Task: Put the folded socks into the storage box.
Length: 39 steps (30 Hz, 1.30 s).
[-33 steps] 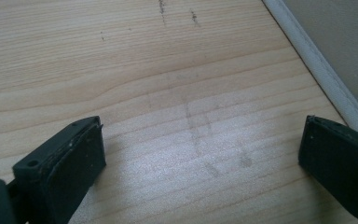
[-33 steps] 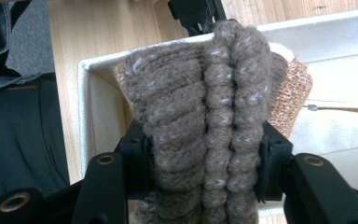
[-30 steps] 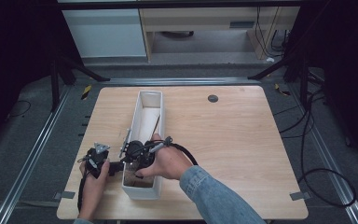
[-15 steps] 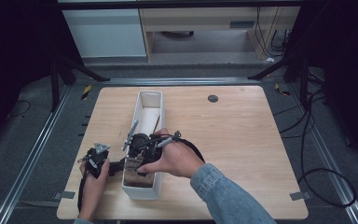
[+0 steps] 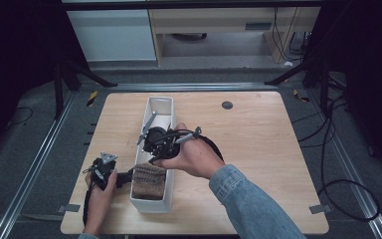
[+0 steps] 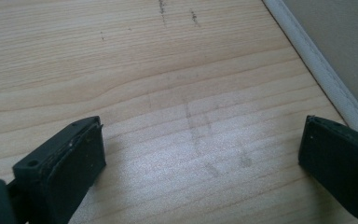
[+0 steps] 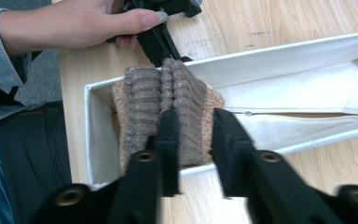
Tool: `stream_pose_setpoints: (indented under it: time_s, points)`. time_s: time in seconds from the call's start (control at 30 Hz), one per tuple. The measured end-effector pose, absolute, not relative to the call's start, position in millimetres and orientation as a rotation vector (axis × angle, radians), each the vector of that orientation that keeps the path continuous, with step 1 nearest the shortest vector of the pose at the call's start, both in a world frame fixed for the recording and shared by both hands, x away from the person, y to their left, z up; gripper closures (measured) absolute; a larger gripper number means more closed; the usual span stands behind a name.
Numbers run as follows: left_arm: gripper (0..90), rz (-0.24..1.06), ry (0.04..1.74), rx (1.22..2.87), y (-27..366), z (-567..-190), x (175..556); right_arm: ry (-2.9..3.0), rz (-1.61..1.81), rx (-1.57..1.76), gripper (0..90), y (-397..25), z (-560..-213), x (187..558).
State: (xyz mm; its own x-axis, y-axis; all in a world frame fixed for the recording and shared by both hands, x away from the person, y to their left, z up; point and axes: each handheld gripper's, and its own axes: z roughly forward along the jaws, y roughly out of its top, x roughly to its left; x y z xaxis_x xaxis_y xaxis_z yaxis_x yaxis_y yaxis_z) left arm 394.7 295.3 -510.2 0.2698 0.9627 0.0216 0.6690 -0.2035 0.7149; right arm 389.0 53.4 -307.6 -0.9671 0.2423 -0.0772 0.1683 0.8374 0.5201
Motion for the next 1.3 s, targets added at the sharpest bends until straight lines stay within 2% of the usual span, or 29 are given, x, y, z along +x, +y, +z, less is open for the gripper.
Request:
stream_pose_setpoints:
  time_s: [0.13,0.3,0.9,1.3]
  points:
    - [0.0,0.641,1.467,1.955,295.4,-510.1,394.7,2.896,0.773,0.326,86.2,51.5,-310.7,395.0]
    - [0.0,0.641,1.468,1.955,295.4,-510.1,394.7,2.904,0.762,0.338,89.9,54.4,-316.8,399.0]
    - [0.0,0.642,1.467,1.954,295.3,-510.2,394.7,2.967,0.744,0.356,90.0,67.8,-343.8,409.3]
    - [0.0,0.643,1.467,1.952,295.2,-510.3,394.7,3.000,0.725,0.324,90.0,71.2,-357.1,401.4]
